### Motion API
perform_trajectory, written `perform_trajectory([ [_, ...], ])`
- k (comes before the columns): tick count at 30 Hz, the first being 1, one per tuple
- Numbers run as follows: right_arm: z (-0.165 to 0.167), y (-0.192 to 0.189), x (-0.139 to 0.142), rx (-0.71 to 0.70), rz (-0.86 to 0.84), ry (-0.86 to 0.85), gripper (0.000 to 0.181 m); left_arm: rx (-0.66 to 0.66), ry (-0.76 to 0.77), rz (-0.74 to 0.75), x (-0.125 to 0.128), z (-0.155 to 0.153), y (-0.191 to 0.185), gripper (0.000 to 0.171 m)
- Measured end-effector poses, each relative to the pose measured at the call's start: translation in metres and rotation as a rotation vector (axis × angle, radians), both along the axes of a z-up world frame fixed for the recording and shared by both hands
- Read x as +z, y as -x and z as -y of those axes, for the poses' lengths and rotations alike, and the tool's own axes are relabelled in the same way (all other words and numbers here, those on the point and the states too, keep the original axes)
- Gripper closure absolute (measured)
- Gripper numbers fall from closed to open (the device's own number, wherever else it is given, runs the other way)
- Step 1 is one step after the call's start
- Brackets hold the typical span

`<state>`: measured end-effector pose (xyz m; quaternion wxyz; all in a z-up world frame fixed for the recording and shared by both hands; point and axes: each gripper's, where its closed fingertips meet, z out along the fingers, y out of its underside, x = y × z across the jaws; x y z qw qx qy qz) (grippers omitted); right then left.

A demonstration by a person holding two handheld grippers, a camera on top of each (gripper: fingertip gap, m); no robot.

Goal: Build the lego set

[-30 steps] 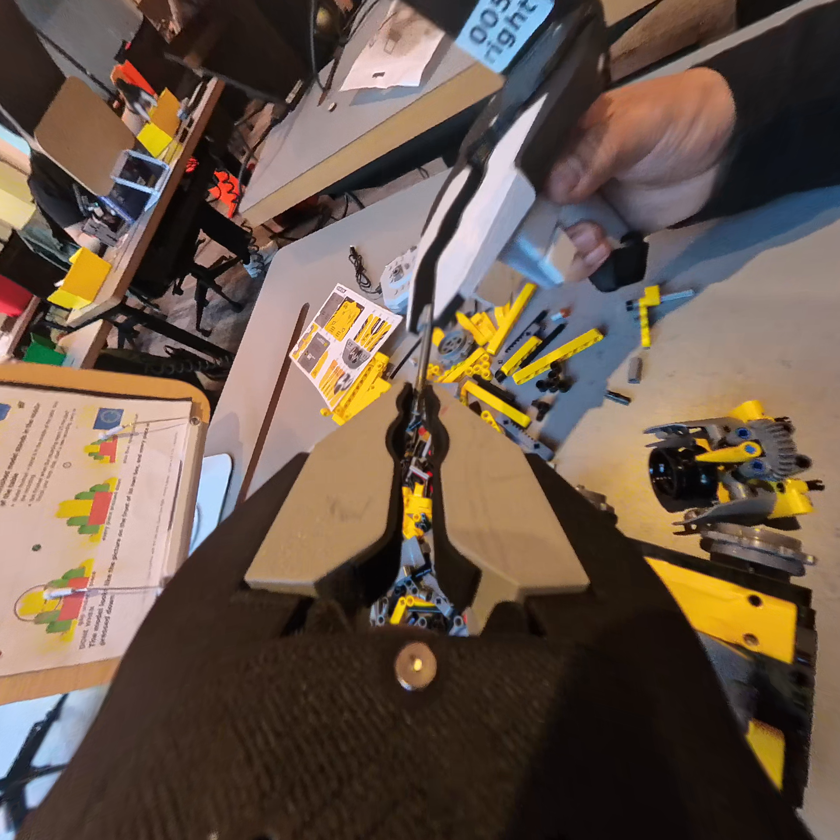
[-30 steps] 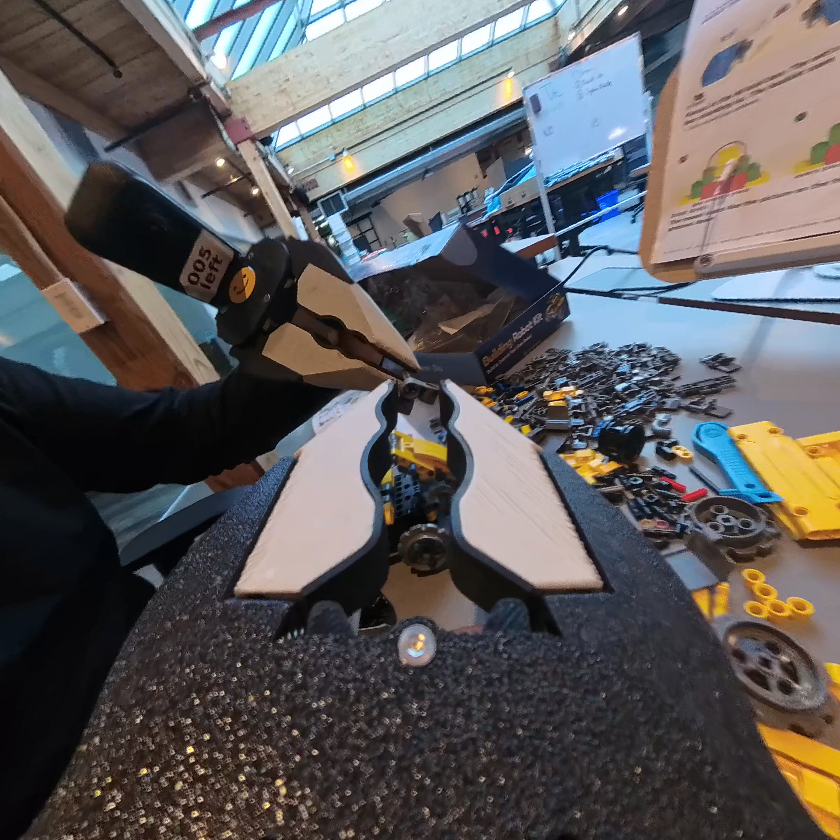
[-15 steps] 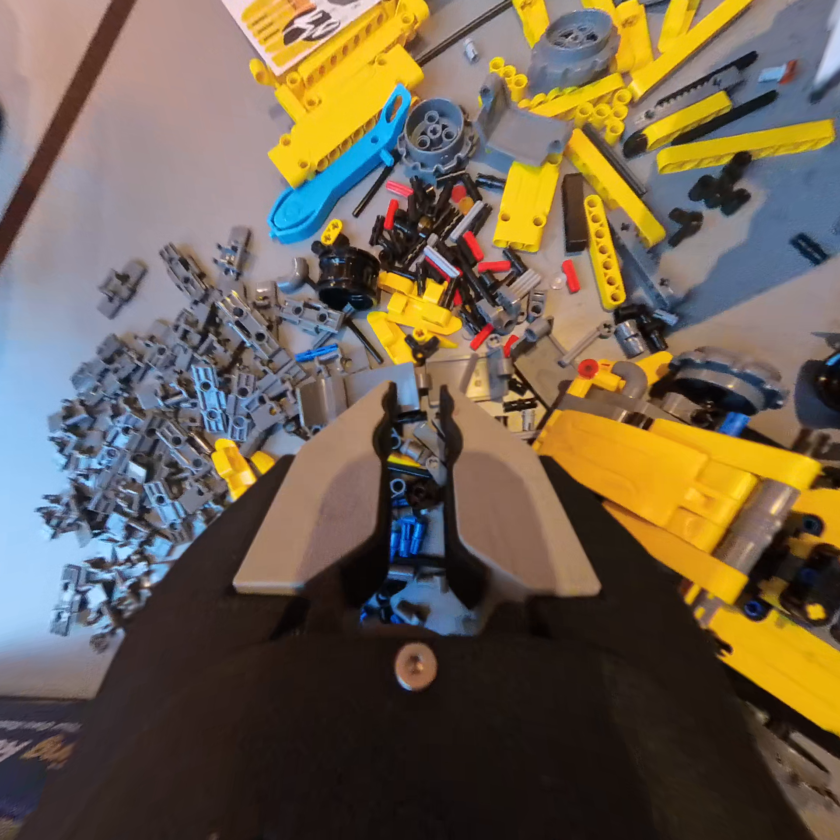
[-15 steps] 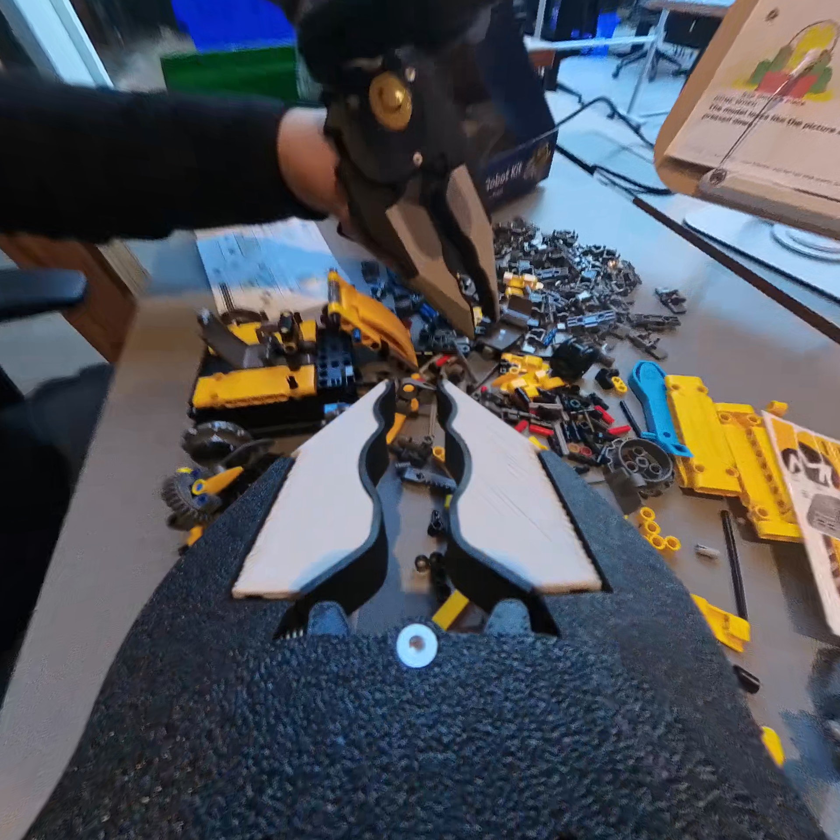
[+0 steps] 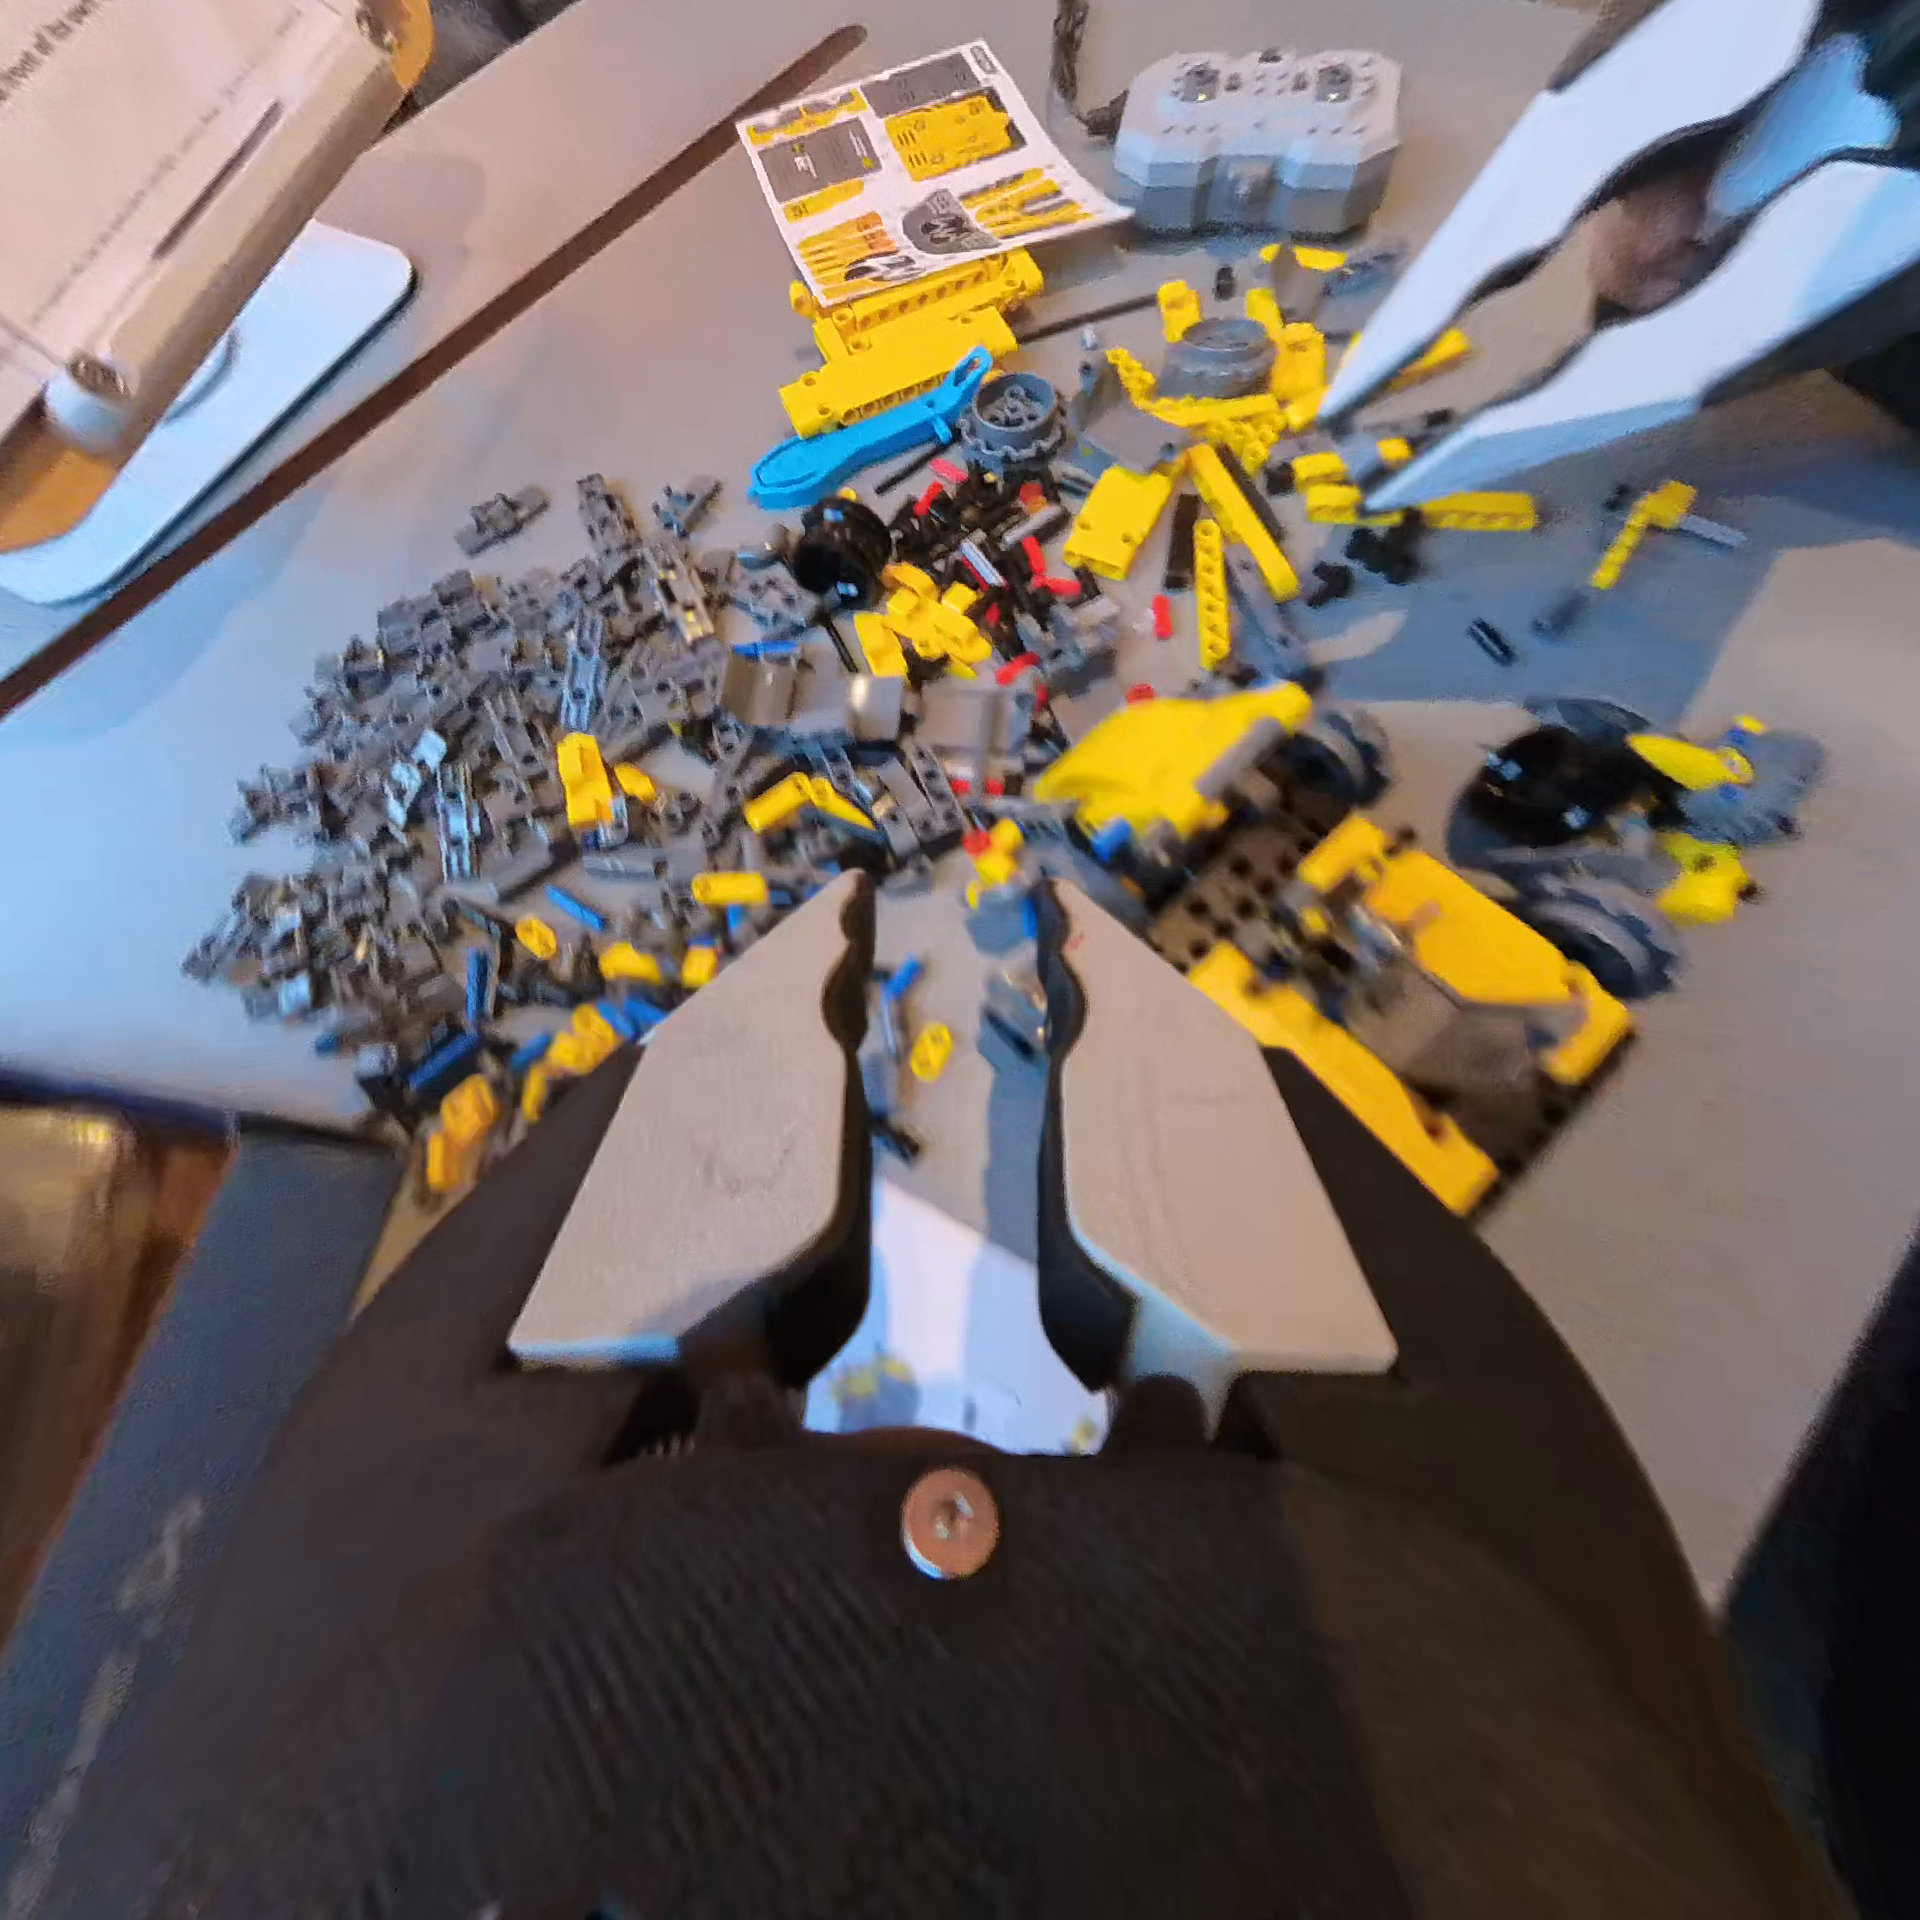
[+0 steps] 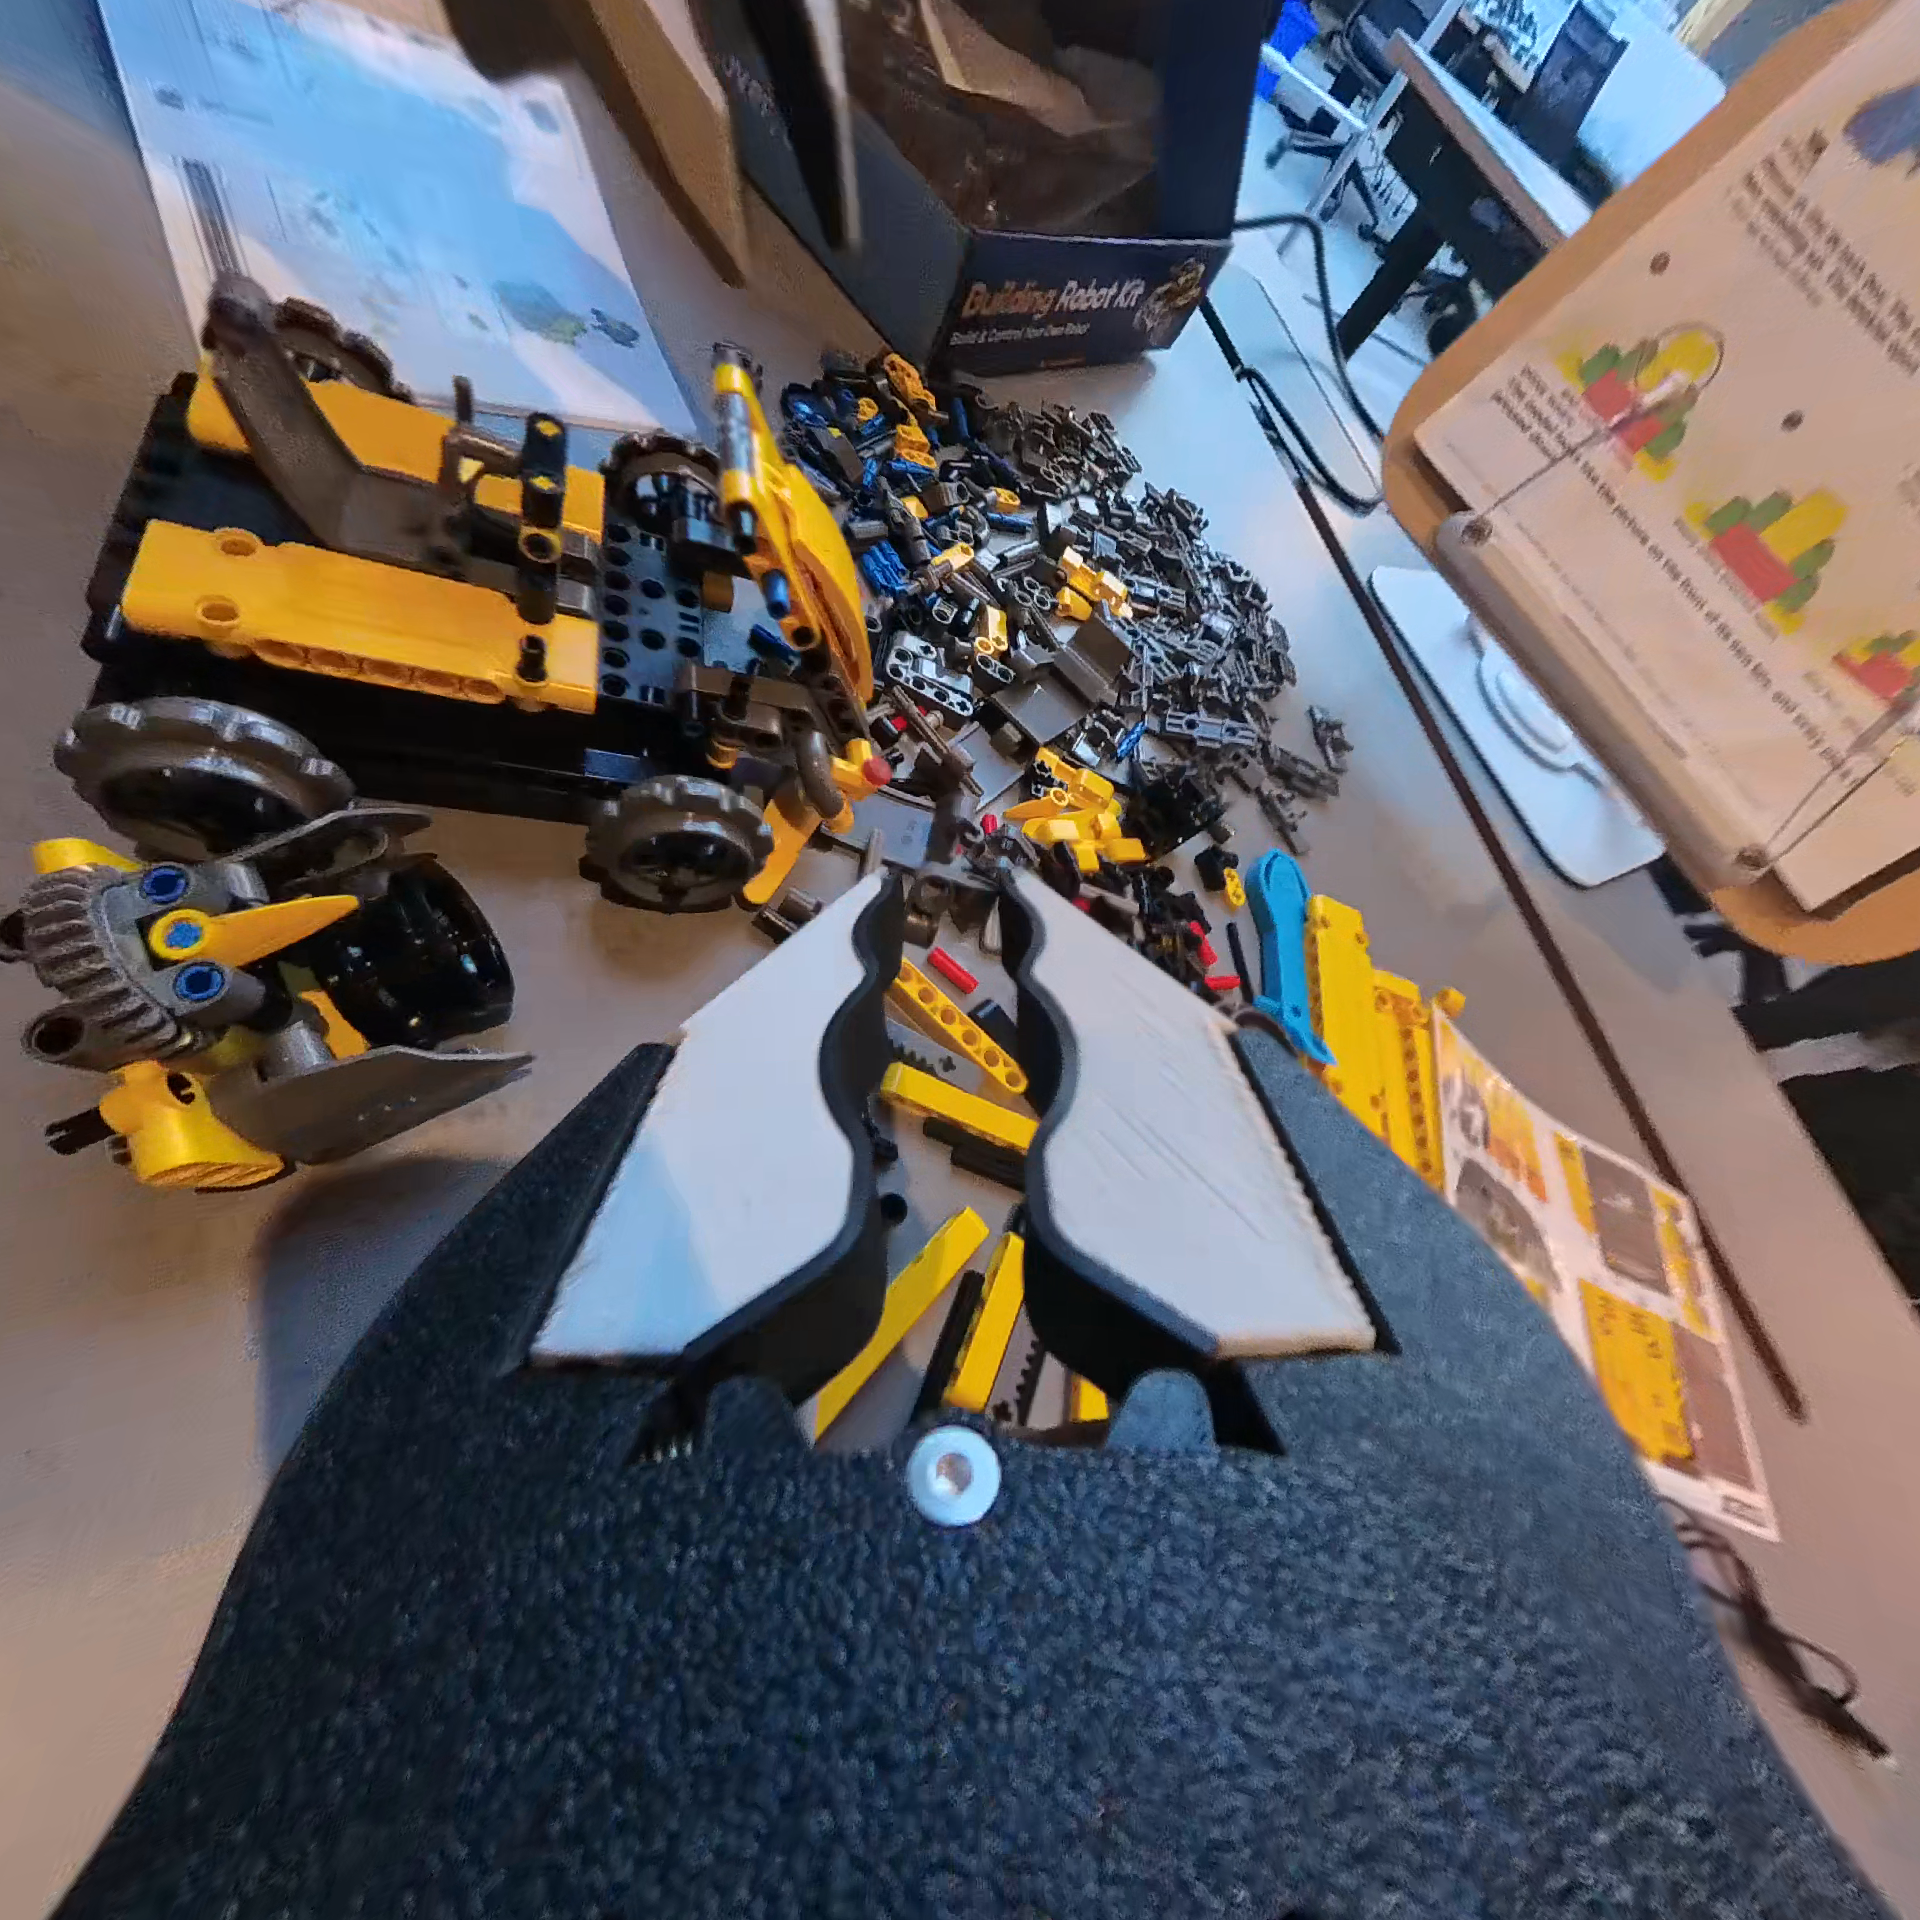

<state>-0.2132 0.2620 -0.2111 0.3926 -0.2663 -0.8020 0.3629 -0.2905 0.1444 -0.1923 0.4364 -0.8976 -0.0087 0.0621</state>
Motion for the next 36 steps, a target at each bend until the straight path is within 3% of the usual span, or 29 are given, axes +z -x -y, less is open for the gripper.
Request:
perform_trajectory([
  [4,0.012,0.001,0.004,0.017,-0.081,-0.091,0.164,0.071,-0.002,-0.035,-0.005,0.058,-0.013,0.142],
  [7,0.011,0.004,0.004,-0.012,-0.109,-0.114,0.164,0.231,-0.033,-0.059,-0.005,0.108,0.001,0.142],
  [8,0.010,0.005,0.004,-0.023,-0.117,-0.119,0.164,0.314,-0.078,-0.051,-0.003,0.127,0.009,0.141],
  [10,0.004,0.008,0.007,-0.056,-0.141,-0.134,0.164,0.489,-0.311,-0.008,0.012,0.163,0.014,0.144],
  [11,-0.001,0.010,0.009,-0.080,-0.157,-0.137,0.164,0.500,-0.406,0.012,0.016,0.178,0.004,0.150],
  [12,-0.007,0.011,0.011,-0.109,-0.170,-0.133,0.164,0.507,-0.434,0.007,0.013,0.192,-0.006,0.158],
  [14,-0.017,0.012,0.019,-0.160,-0.190,-0.090,0.164,0.540,-0.414,-0.011,0.000,0.213,-0.020,0.154],
  [18,-0.008,0.000,0.045,-0.174,-0.217,0.036,0.164,0.437,-0.386,0.096,-0.025,0.204,-0.060,0.145],
  [22,0.024,-0.017,0.066,-0.144,-0.245,0.100,0.164,0.349,-0.354,0.058,-0.045,0.190,-0.077,0.145],
  [30,0.101,-0.042,0.073,-0.040,-0.172,0.114,0.164,0.199,-0.383,0.110,-0.051,0.174,-0.099,0.146],
  [36,0.171,-0.043,0.050,0.098,-0.084,-0.014,0.164,0.146,-0.383,0.185,-0.054,0.169,-0.104,0.146],
])
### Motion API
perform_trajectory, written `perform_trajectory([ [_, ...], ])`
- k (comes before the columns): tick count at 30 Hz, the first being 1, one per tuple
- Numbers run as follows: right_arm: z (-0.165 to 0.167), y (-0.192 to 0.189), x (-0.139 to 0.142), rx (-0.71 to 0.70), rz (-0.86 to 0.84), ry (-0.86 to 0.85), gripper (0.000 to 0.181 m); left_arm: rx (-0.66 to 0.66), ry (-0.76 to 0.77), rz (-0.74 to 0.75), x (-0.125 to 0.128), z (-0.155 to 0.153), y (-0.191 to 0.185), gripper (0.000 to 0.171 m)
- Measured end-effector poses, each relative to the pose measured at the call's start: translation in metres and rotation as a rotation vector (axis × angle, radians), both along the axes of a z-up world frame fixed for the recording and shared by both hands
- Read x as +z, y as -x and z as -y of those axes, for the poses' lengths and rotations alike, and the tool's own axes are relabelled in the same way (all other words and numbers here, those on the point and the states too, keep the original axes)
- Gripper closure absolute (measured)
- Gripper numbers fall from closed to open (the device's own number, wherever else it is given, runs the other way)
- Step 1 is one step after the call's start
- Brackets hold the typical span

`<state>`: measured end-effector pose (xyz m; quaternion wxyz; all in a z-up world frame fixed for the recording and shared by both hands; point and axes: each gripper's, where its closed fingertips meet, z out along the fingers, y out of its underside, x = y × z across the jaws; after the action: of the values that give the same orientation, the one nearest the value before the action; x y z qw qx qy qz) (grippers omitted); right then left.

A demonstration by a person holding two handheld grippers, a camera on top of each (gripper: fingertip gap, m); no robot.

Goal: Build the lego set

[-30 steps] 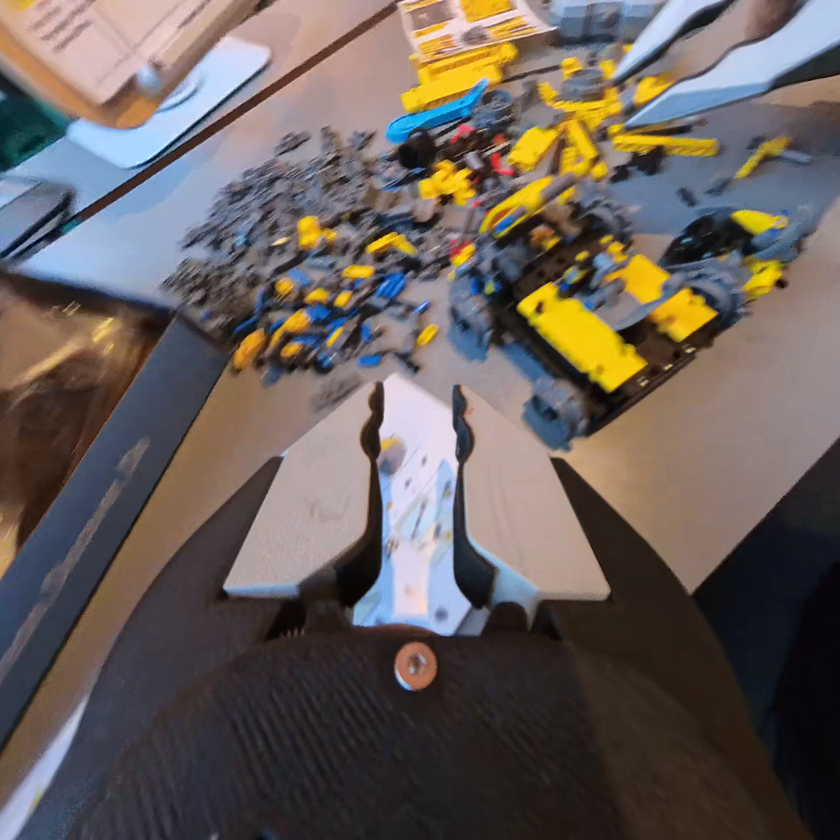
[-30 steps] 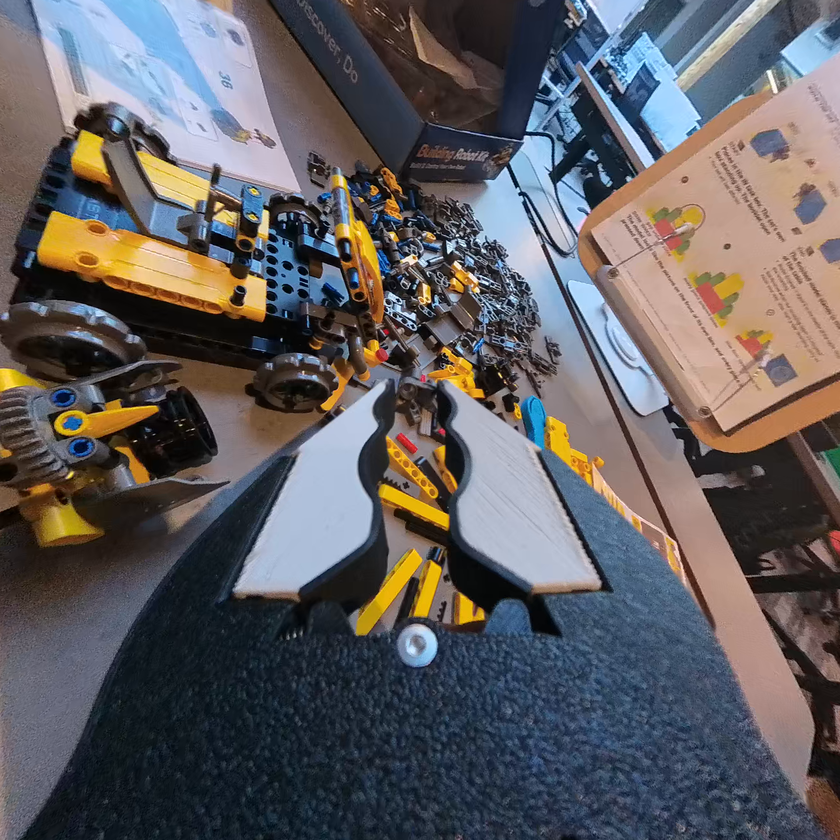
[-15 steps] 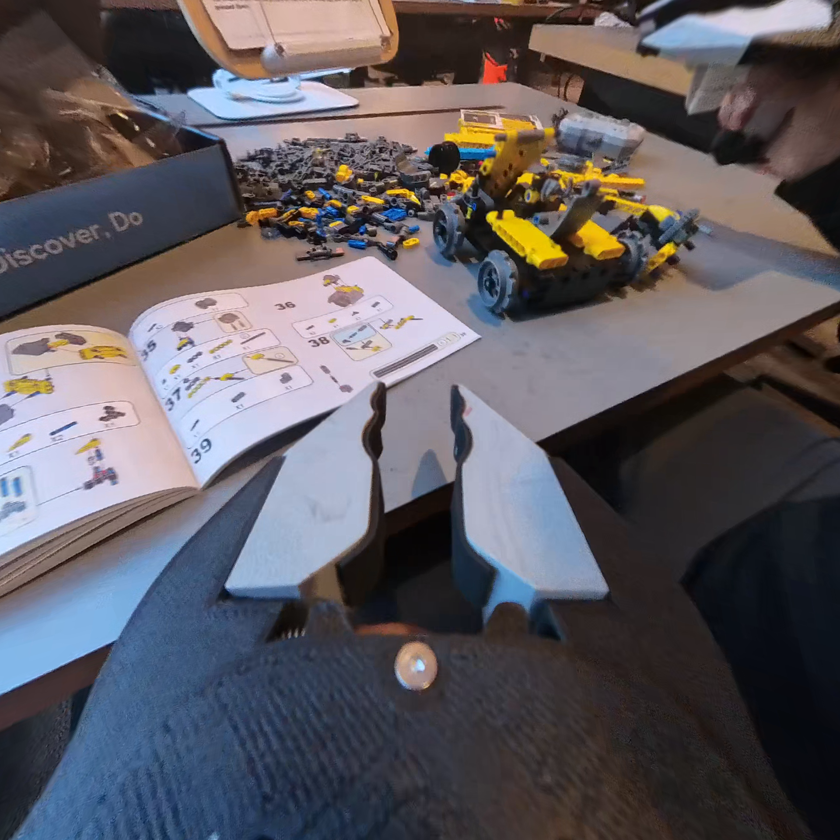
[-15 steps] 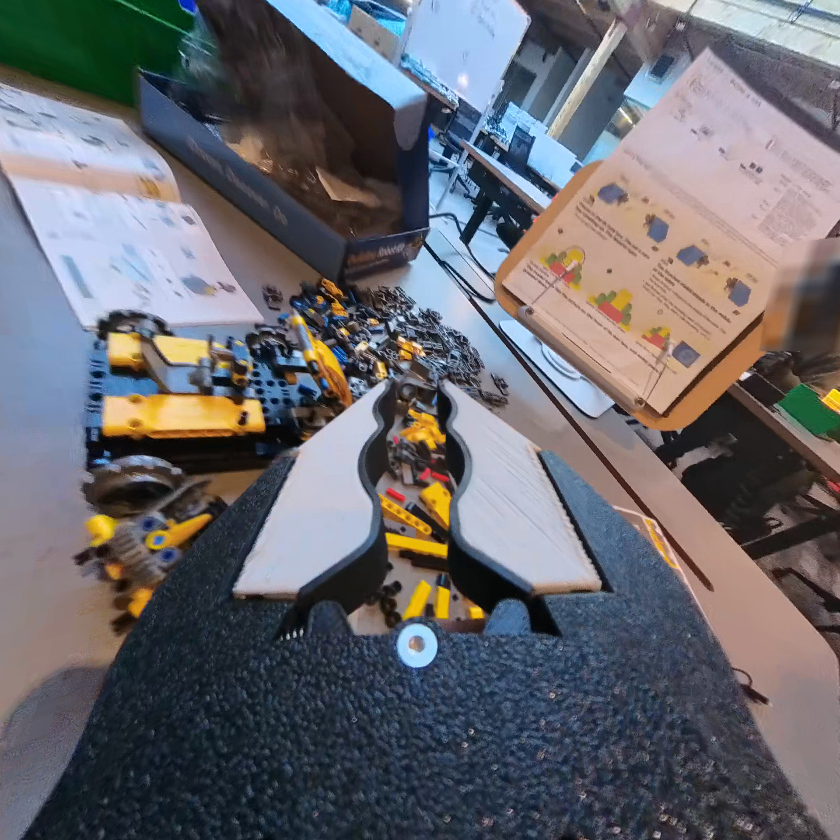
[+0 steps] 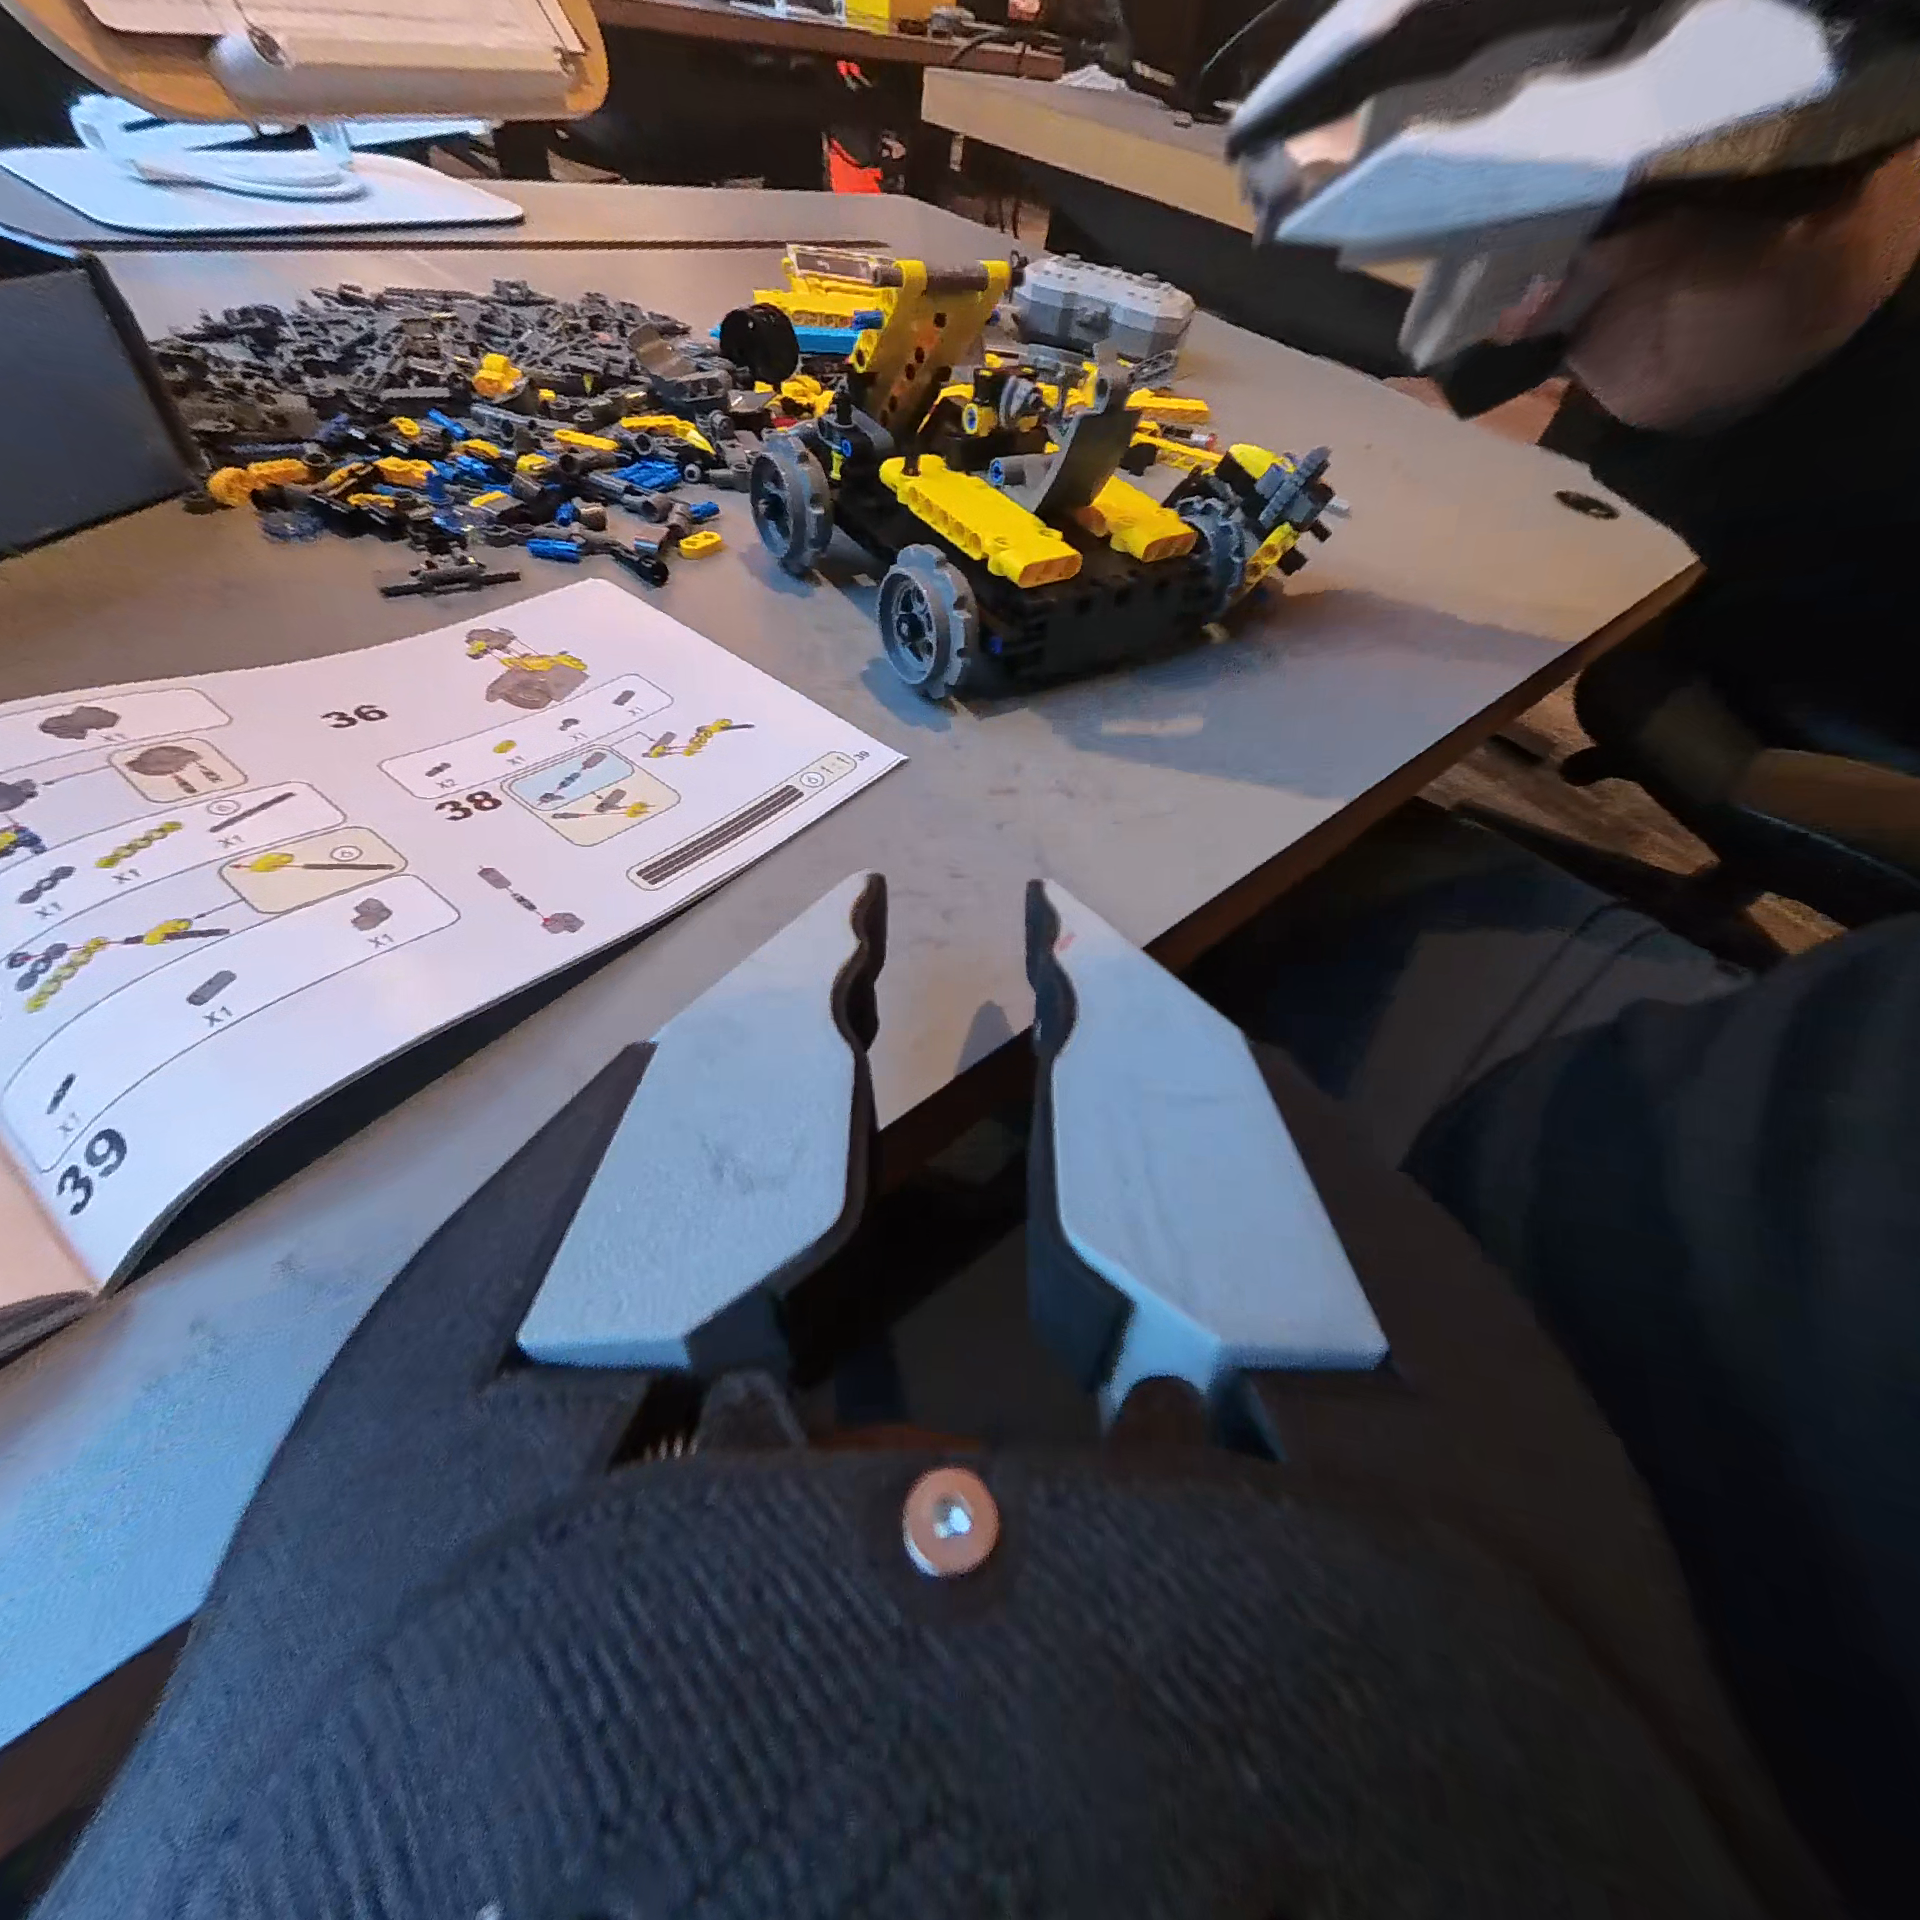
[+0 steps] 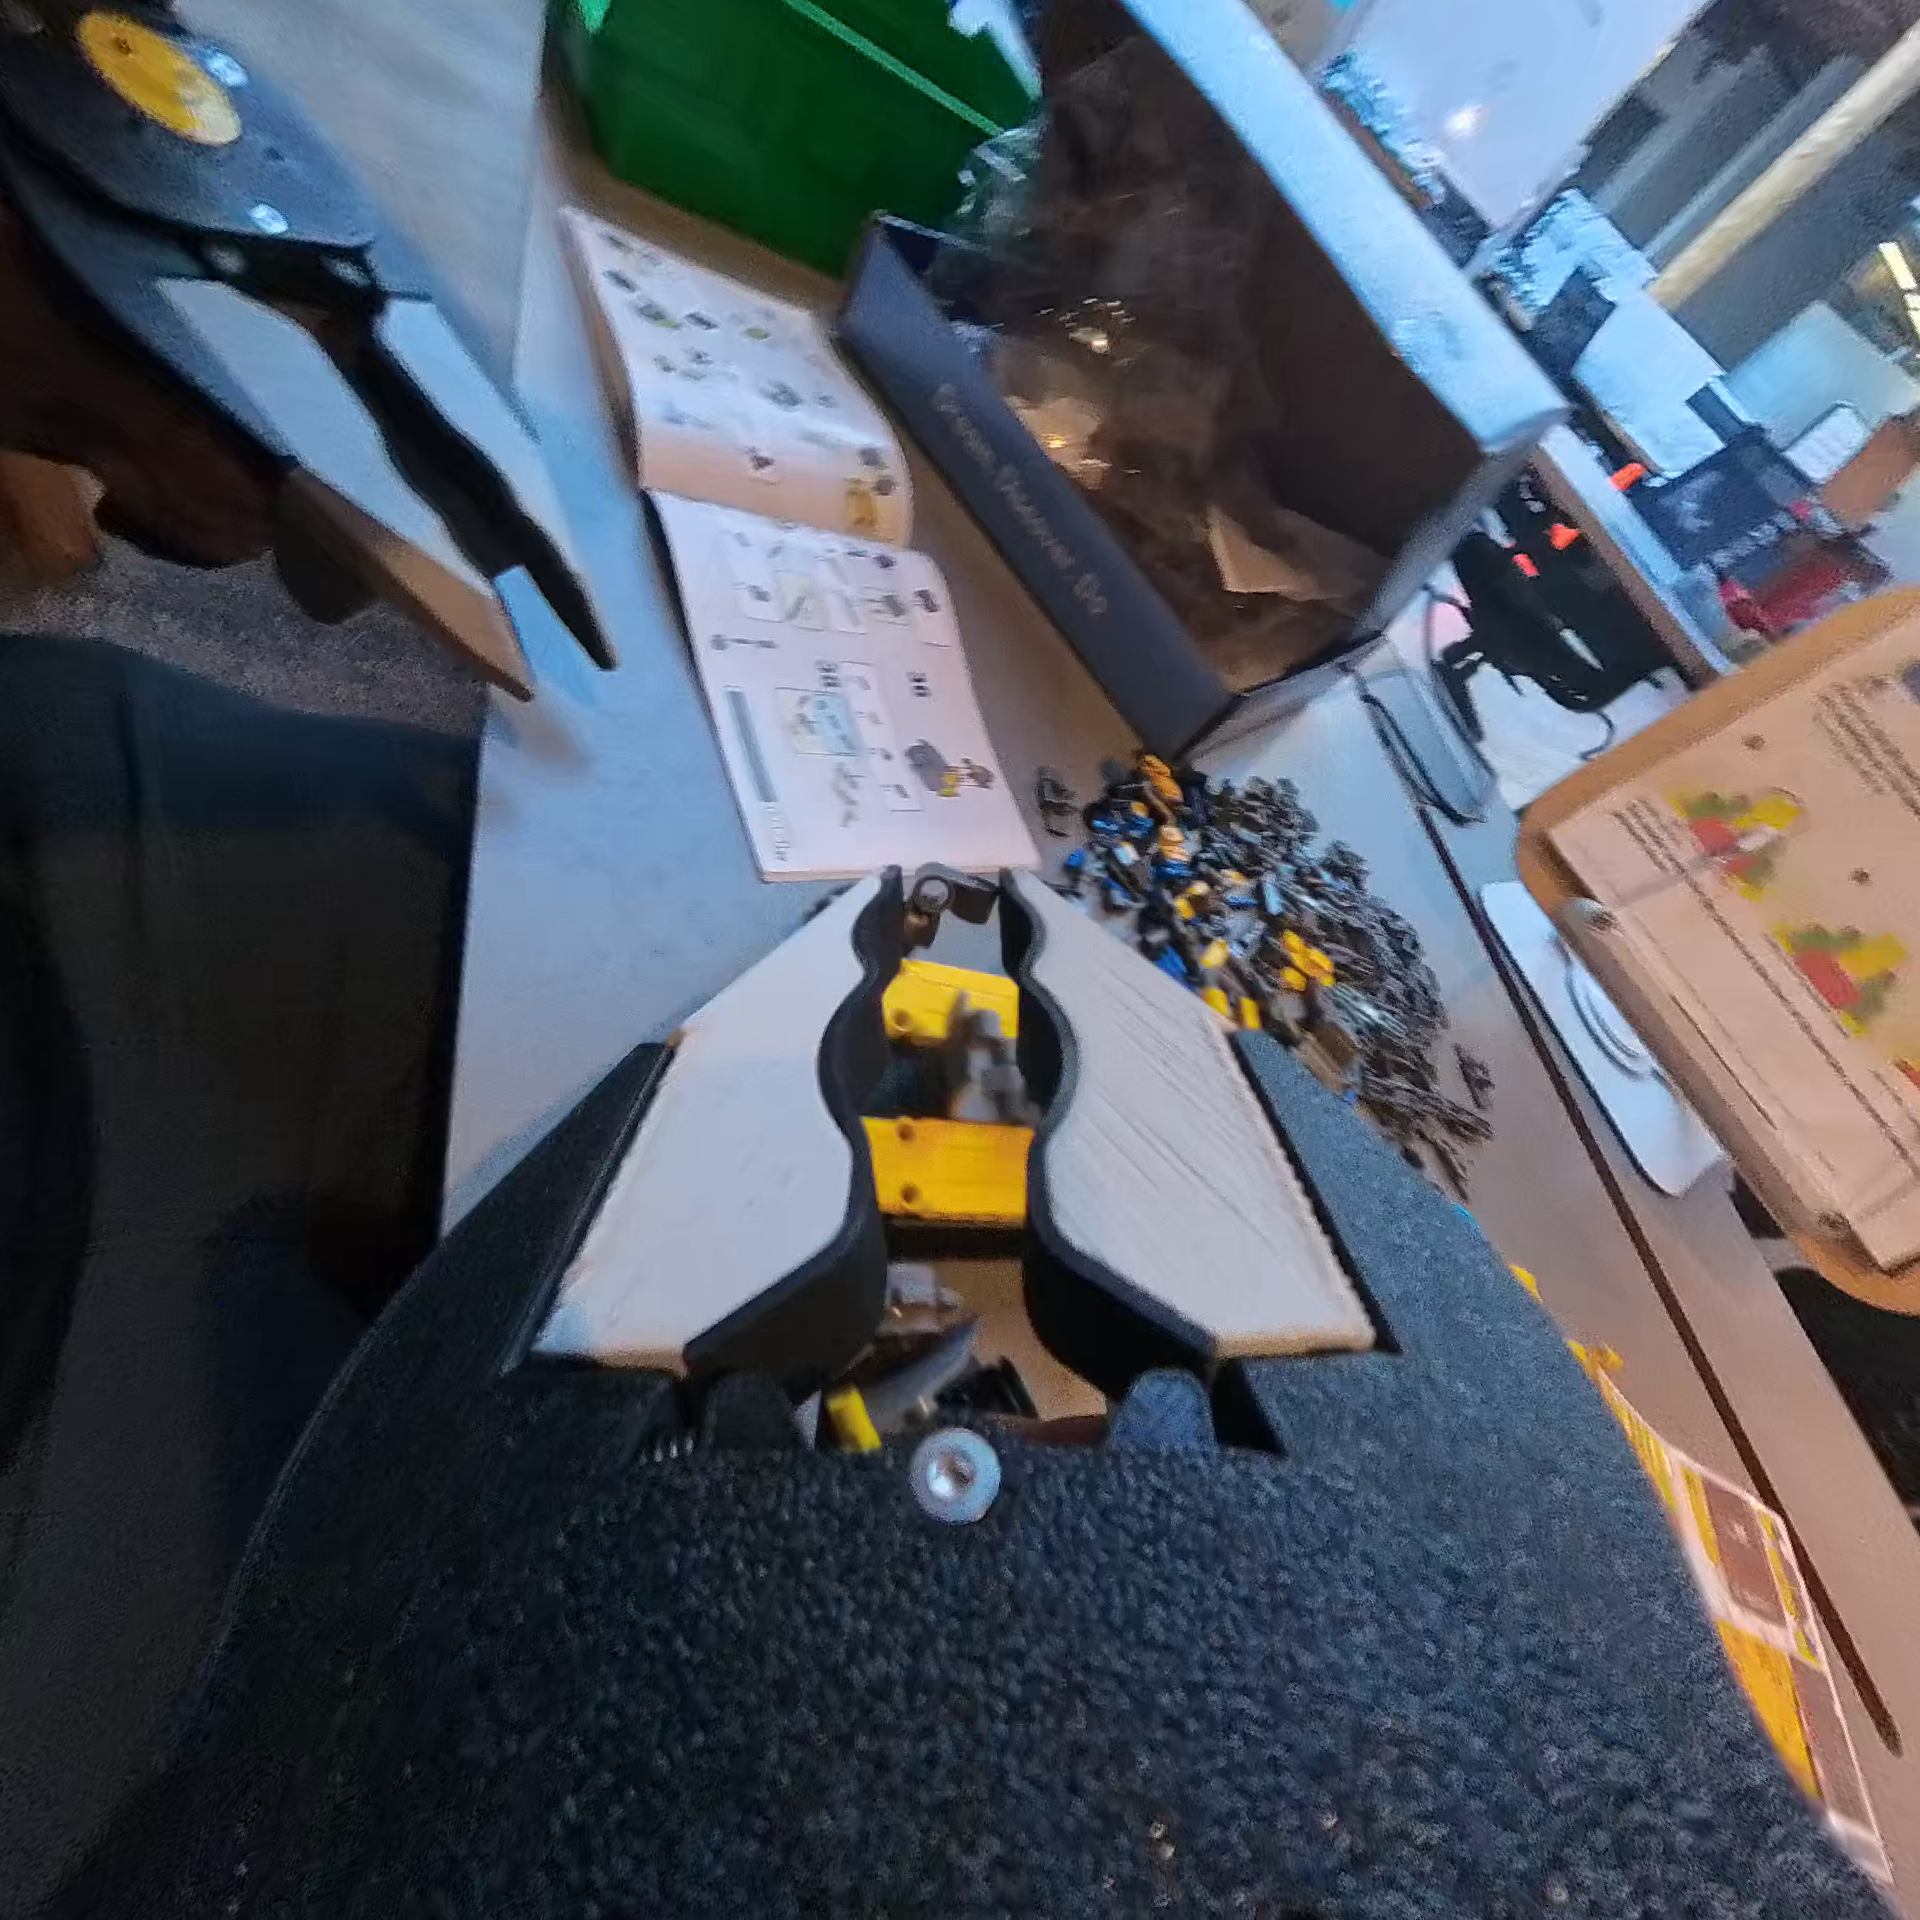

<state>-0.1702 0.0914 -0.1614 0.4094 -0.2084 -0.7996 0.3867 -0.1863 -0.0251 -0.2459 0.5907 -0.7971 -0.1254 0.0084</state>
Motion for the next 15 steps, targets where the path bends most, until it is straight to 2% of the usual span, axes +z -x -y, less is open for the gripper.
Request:
perform_trajectory([
  [3,0.026,0.002,-0.019,0.047,0.061,-0.030,0.164,-0.023,-0.015,0.039,0.000,-0.001,-0.002,0.146],
  [7,0.059,0.003,-0.046,0.092,0.179,0.010,0.164,-0.028,-0.016,0.073,-0.001,-0.002,-0.001,0.145],
  [10,0.071,0.006,-0.062,0.088,0.204,-0.028,0.163,-0.025,-0.003,0.074,-0.003,-0.004,-0.001,0.146],
  [15,0.079,0.006,-0.069,0.104,0.190,-0.040,0.163,-0.053,-0.024,0.117,0.000,-0.012,-0.010,0.146],
])
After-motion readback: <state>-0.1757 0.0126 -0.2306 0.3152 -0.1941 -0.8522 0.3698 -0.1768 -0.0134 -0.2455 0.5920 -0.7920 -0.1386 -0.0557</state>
